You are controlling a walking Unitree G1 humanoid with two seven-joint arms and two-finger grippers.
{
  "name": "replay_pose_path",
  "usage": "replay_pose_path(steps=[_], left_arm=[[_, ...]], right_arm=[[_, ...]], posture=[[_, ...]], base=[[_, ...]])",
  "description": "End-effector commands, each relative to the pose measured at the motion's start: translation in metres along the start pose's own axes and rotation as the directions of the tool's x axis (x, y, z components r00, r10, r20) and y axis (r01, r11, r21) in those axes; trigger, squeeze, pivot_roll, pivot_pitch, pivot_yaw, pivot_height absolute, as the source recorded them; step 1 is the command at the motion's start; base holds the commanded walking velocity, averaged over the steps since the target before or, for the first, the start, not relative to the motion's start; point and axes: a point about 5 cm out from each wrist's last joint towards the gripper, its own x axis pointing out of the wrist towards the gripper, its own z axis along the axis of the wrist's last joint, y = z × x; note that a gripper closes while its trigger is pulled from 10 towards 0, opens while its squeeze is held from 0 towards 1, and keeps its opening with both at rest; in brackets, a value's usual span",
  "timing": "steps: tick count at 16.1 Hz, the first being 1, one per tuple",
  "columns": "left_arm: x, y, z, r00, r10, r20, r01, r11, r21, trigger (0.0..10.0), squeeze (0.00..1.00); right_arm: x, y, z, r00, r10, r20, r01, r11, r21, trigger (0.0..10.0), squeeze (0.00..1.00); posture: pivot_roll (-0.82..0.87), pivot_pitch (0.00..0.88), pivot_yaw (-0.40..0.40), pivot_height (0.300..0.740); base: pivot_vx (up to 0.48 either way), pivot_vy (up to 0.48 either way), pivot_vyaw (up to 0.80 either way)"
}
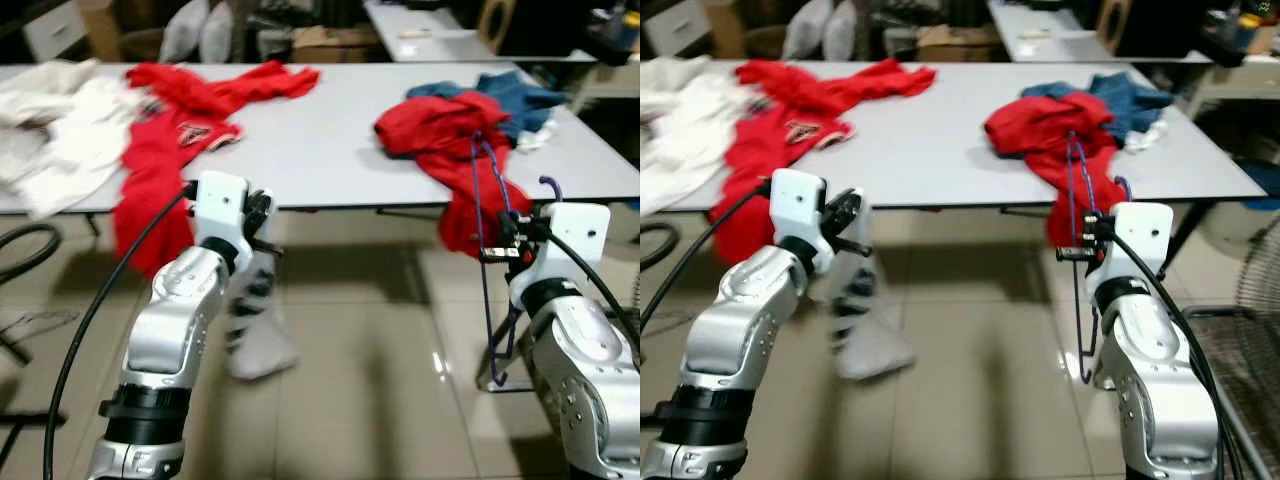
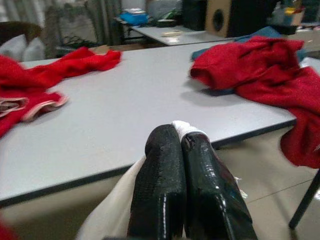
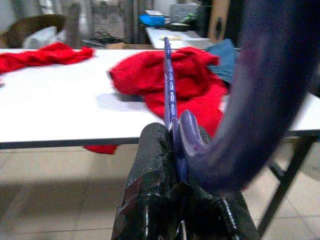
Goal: Hang hanger
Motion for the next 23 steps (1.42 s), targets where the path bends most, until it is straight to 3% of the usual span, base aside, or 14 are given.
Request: replay_pose_path(steps=[1, 10, 12, 13, 14, 17, 18, 20, 21, 23], left_arm=[[0.003, -0.006, 0.004, 1.000, -0.019, 0.020, 0.019, 1.000, -0.005, 10.0, 0.00], [0.012, -0.010, 0.011, 0.998, -0.025, 0.056, 0.026, 0.999, -0.018, 10.0, 0.00], [0.020, -0.009, 0.018, 0.997, -0.034, 0.074, 0.034, 0.999, -0.001, 10.0, 0.00], [0.029, -0.006, 0.030, 0.993, -0.044, 0.106, 0.043, 0.999, 0.014, 10.0, 0.00], [0.033, -0.006, 0.035, 0.992, -0.046, 0.119, 0.045, 0.999, 0.016, 10.0, 0.00], [0.057, -0.005, 0.063, 0.983, -0.070, 0.169, 0.059, 0.996, 0.068, 10.0, 0.00], [0.063, -0.001, 0.071, 0.981, -0.075, 0.177, 0.058, 0.993, 0.099, 10.0, 0.00], [0.077, 0.012, 0.103, 0.972, -0.078, 0.222, 0.049, 0.990, 0.135, 10.0, 0.00], [0.080, 0.013, 0.111, 0.968, -0.085, 0.237, 0.054, 0.989, 0.136, 10.0, 0.00], [0.086, 0.006, 0.138, 0.948, -0.136, 0.289, 0.099, 0.985, 0.139, 10.0, 0.00]], right_arm=[[0.000, -0.007, -0.001, 1.000, -0.029, -0.009, 0.029, 1.000, -0.013, 10.0, 0.00], [0.002, -0.006, 0.009, 0.998, 0.043, 0.039, -0.040, 0.997, -0.067, 10.0, 0.00], [0.003, -0.008, 0.017, 0.989, 0.131, 0.070, -0.126, 0.990, -0.065, 10.0, 0.00], [0.001, -0.009, 0.027, 0.964, 0.249, 0.091, -0.245, 0.968, -0.051, 10.0, 0.00], [-0.001, -0.009, 0.030, 0.952, 0.290, 0.094, -0.285, 0.956, -0.063, 10.0, 0.00], [-0.018, -0.008, 0.048, 0.832, 0.539, 0.132, -0.531, 0.842, -0.094, 10.0, 0.00], [-0.024, -0.006, 0.049, 0.779, 0.618, 0.104, -0.607, 0.785, -0.122, 10.0, 0.00], [-0.038, -0.005, 0.044, 0.635, 0.772, -0.033, -0.766, 0.622, -0.163, 10.0, 0.00], [-0.041, -0.004, 0.043, 0.600, 0.797, -0.060, -0.795, 0.587, -0.156, 10.0, 0.00], [-0.046, 0.007, 0.040, 0.474, 0.872, -0.120, -0.879, 0.461, -0.119, 10.0, 0.00]], posture=[[0.03, 0.000, 0.002, 0.740], [0.01, 0.000, -0.016, 0.740], [0.01, 0.000, -0.016, 0.740], [0.01, 0.000, -0.012, 0.740], [0.01, 0.000, -0.011, 0.740], [0.00, 0.000, 0.009, 0.740], [0.00, 0.000, 0.013, 0.740], [0.00, 0.000, 0.017, 0.740], [0.00, 0.000, 0.017, 0.740], [0.00, 0.000, 0.019, 0.740]], base=[[0.386, 0.000, 0.00], [0.370, 0.000, -0.80], [0.354, 0.000, -0.25], [0.356, 0.000, 0.00], [0.360, 0.000, 0.00], [0.355, 0.000, 0.00], [0.356, 0.000, 0.00], [0.347, 0.000, 0.00], [0.345, 0.000, 0.00], [0.338, 0.000, 0.00]])
